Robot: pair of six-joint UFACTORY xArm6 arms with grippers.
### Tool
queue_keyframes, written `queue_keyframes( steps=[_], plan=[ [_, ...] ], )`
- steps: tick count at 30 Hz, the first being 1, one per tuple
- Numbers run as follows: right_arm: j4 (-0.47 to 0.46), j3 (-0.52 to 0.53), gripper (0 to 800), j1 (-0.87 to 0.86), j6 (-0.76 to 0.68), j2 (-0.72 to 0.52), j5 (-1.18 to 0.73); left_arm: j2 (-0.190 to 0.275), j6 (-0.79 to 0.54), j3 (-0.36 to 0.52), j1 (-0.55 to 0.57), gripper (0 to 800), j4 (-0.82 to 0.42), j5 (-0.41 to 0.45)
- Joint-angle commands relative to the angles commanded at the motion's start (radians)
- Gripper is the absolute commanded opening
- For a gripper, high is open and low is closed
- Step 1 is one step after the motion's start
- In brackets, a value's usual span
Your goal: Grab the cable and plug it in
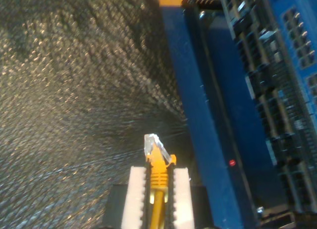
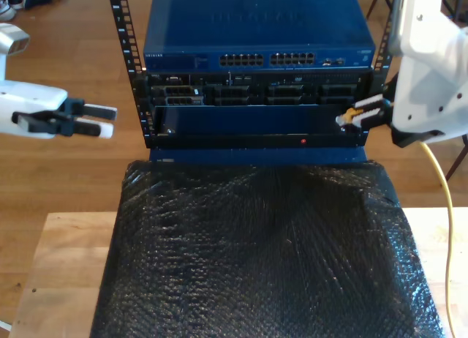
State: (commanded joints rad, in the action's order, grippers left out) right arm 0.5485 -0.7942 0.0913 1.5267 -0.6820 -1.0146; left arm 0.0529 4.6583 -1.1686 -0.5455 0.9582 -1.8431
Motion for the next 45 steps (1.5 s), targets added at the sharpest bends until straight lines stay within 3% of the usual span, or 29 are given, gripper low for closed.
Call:
queue_keyframes(
  steps=[7, 11, 18, 29, 38, 45],
  plan=[
    [-0.118, -0.008, 0, 0.002, -0.086, 0.035, -0.009, 0.049, -0.055, 0.000, -0.011, 799, -0.144, 0.002],
    [-0.137, -0.012, 0, 0.000, -0.092, 0.061, -0.009, 0.074, -0.117, 0.000, -0.015, 800, -0.235, 0.003],
    [-0.147, -0.014, 0, 0.000, -0.104, 0.095, -0.003, 0.084, -0.224, 0.002, -0.032, 800, -0.354, 0.003],
    [-0.278, -0.031, 0, 0.003, -0.173, 0.187, 0.012, 0.124, -0.417, 0.023, -0.143, 799, -0.499, -0.005],
    [-0.302, -0.026, 0, 0.005, -0.175, 0.238, 0.023, 0.187, -0.643, 0.129, -0.250, 800, -0.611, -0.018],
    [-0.313, -0.026, 0, 0.006, -0.175, 0.262, 0.038, 0.288, -0.838, 0.262, -0.311, 800, -0.750, -0.018]
  ],
)
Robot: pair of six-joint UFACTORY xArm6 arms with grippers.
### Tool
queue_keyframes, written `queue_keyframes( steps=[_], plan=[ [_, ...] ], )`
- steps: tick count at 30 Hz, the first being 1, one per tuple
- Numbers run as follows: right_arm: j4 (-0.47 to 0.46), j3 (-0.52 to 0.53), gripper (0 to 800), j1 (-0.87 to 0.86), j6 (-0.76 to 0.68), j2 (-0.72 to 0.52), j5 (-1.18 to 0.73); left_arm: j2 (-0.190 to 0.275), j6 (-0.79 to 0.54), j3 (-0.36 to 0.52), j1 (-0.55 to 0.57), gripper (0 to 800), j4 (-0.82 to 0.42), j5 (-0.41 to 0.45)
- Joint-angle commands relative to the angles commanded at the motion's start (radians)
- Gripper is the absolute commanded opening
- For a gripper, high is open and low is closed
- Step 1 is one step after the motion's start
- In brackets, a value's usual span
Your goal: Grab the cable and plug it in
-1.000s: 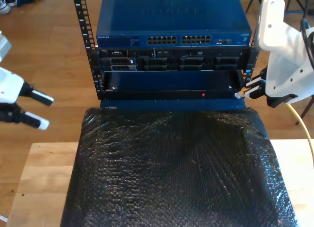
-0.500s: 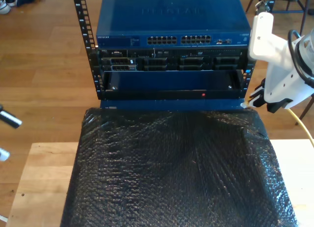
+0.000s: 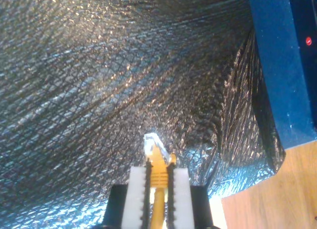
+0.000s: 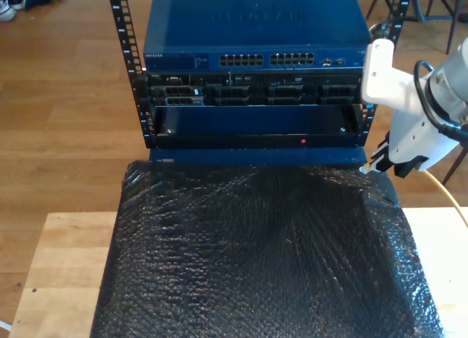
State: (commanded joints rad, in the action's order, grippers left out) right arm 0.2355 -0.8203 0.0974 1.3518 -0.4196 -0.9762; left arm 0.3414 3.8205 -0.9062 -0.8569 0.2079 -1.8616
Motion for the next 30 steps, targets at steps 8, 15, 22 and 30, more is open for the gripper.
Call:
queue_keyframes(
  steps=[8, 15, 22, 30],
  plan=[
    [-0.044, -0.005, 0, 0.002, -0.041, 0.021, 0.009, 0.112, -0.178, 0.152, -0.069, 800, -0.137, 0.005],
    [-0.044, 0.000, 0, 0.003, -0.041, 0.034, 0.026, 0.124, -0.267, 0.252, -0.140, 799, -0.201, 0.034],
    [-0.044, -0.002, 0, 0.003, -0.043, 0.044, 0.029, 0.127, -0.305, 0.347, -0.229, 799, -0.241, 0.153],
    [-0.046, 0.008, 0, 0.002, -0.041, 0.044, 0.035, 0.133, -0.362, 0.445, -0.316, 800, -0.256, 0.222]
  ],
)
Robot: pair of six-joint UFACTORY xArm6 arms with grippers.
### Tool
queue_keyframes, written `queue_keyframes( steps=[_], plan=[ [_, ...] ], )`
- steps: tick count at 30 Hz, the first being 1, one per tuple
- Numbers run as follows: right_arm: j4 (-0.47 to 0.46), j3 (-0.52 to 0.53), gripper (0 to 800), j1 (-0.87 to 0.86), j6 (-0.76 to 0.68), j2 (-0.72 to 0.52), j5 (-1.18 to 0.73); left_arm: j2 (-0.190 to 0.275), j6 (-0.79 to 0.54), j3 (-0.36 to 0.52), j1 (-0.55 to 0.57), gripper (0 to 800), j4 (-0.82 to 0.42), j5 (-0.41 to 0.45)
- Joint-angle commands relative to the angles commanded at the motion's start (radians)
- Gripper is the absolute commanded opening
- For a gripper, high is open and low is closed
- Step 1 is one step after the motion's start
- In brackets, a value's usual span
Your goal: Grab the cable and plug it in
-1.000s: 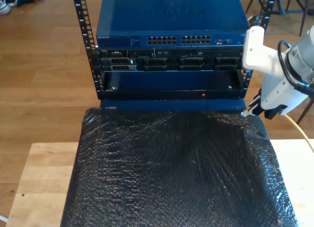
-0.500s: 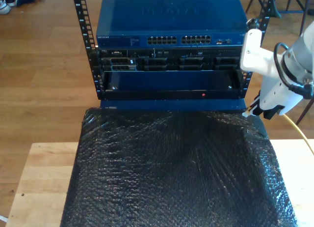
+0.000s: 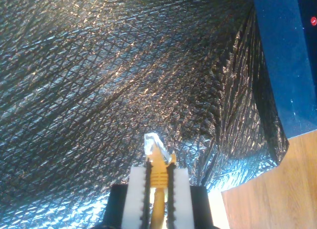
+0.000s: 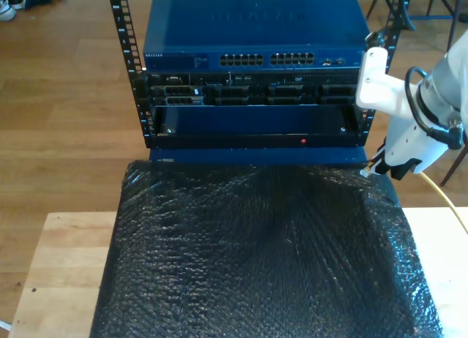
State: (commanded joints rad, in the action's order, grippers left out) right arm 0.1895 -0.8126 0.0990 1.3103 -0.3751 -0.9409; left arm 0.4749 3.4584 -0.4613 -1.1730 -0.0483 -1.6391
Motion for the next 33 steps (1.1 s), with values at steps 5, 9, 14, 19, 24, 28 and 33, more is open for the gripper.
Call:
queue_keyframes(
  steps=[5, 9, 14, 19, 24, 28, 33],
  plan=[
    [0.000, 0.008, 0, 0.000, -0.002, 0.000, 0.000, 0.017, -0.017, 0.052, -0.017, 800, -0.048, 0.031],
    [0.000, 0.014, 0, 0.002, -0.002, 0.000, 0.002, 0.020, -0.020, 0.089, -0.018, 800, -0.060, 0.064],
    [-0.002, 0.028, 0, 0.002, 0.002, 0.000, 0.012, 0.051, -0.028, 0.143, -0.028, 800, -0.066, 0.141],
    [-0.002, 0.038, 0, 0.000, 0.002, 0.000, 0.017, 0.080, -0.057, 0.187, -0.068, 800, -0.064, 0.222],
    [-0.002, 0.051, 0, 0.002, 0.005, 0.002, 0.040, 0.087, -0.098, 0.198, -0.129, 800, -0.063, 0.287],
    [-0.002, 0.060, 0, 0.002, 0.005, 0.002, 0.048, 0.109, -0.193, 0.269, -0.180, 800, -0.060, 0.379],
    [-0.002, 0.063, 0, 0.002, 0.005, 0.002, 0.049, 0.109, -0.224, 0.305, -0.235, 800, -0.057, 0.489]
  ],
)
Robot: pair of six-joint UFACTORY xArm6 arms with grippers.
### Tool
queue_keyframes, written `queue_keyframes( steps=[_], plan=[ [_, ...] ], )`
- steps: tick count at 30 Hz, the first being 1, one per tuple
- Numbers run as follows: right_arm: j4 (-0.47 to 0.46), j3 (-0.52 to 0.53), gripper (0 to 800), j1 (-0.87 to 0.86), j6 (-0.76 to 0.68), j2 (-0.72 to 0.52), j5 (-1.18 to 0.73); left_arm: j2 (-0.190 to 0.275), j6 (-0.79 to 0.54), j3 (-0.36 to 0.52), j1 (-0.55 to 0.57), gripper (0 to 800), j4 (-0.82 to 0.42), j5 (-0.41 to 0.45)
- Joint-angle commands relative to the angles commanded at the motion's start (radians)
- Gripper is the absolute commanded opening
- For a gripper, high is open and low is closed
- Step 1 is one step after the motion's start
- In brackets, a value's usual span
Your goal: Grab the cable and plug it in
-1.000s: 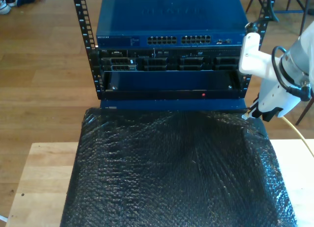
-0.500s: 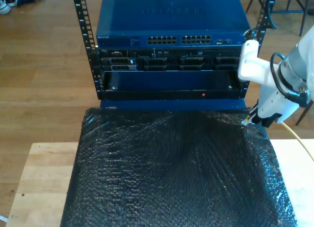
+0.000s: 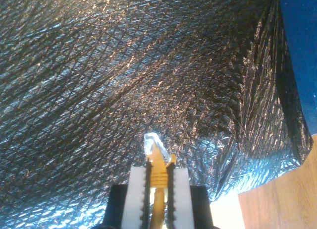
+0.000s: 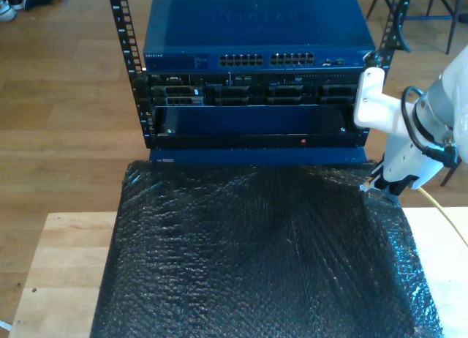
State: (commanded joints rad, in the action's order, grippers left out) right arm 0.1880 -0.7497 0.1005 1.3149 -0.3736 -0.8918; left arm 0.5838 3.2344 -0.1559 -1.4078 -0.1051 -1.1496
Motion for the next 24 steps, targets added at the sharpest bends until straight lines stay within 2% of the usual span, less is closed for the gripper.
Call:
queue_keyframes(
  steps=[9, 20, 24],
  plan=[
    [0.005, 0.009, 0, 0.000, 0.000, 0.000, 0.048, -0.008, -0.035, 0.031, -0.003, 799, 0.002, 0.034],
    [0.002, 0.011, 0, 0.034, -0.002, 0.017, 0.104, -0.018, -0.089, 0.091, -0.003, 800, 0.064, 0.153],
    [0.003, 0.020, 0, 0.034, 0.003, 0.017, 0.155, -0.018, -0.091, 0.091, -0.005, 800, 0.066, 0.160]
  ],
)
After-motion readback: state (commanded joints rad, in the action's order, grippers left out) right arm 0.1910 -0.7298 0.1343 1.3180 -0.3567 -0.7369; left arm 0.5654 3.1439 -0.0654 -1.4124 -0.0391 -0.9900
